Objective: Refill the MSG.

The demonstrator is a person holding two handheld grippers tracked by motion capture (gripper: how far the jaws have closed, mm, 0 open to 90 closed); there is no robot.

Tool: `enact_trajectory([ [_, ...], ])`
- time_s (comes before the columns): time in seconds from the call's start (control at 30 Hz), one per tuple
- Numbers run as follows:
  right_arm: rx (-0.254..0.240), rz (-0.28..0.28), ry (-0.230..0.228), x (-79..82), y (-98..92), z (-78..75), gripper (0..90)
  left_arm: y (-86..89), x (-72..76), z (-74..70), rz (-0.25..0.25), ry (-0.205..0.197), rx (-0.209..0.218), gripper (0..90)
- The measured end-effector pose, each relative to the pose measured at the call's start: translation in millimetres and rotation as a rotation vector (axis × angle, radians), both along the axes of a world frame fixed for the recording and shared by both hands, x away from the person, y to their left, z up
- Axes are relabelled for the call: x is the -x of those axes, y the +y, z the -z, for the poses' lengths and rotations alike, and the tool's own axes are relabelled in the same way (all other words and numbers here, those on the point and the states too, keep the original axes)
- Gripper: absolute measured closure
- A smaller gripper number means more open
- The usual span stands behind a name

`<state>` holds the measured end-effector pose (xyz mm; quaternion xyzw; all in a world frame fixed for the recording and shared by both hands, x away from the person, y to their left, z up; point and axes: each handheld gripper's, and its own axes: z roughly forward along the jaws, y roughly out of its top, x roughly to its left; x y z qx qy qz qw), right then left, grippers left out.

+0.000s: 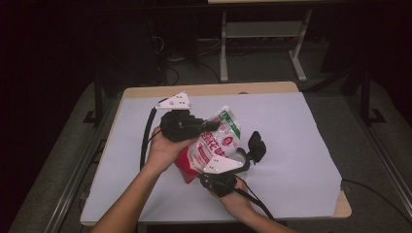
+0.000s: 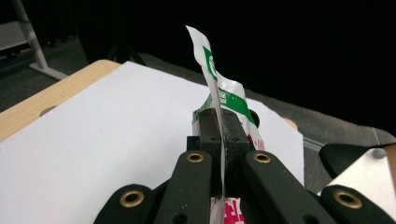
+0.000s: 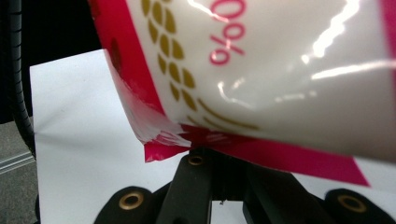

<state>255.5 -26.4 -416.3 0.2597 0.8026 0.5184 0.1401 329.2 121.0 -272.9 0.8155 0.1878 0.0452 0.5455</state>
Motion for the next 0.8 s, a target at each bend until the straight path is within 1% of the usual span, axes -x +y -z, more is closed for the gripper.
enact_trajectory([
  [0.03,0.0,0.0,0.0,0.0,0.0,0.0,89.8,0.0,0.0,0.0,0.0,0.0,0.0,90.0],
  [0.1,-0.003,0.003,-0.005,0.9,-0.6,-1.0,89.8,-3.5,-1.5,-1.6,0.009,0.005,-0.014,90.0],
  [0.33,-0.012,0.015,-0.006,-0.5,-4.3,-3.3,89.8,-11.0,-6.2,-5.3,0.031,0.007,-0.028,90.0],
  [0.43,-0.012,0.018,-0.01,-0.5,-5.4,-3.7,89.9,-13.9,-7.9,-6.0,0.037,0.016,-0.036,90.0],
  [0.6,-0.014,0.024,-0.003,-0.7,-6.4,-3.9,89.9,-18.5,-12.5,-4.6,0.041,0.031,-0.038,90.0],
  [0.8,-0.018,0.033,0.004,-2.5,-6.3,-2.9,89.9,-20.4,-15.3,-2.9,0.038,0.032,-0.036,90.0],
])
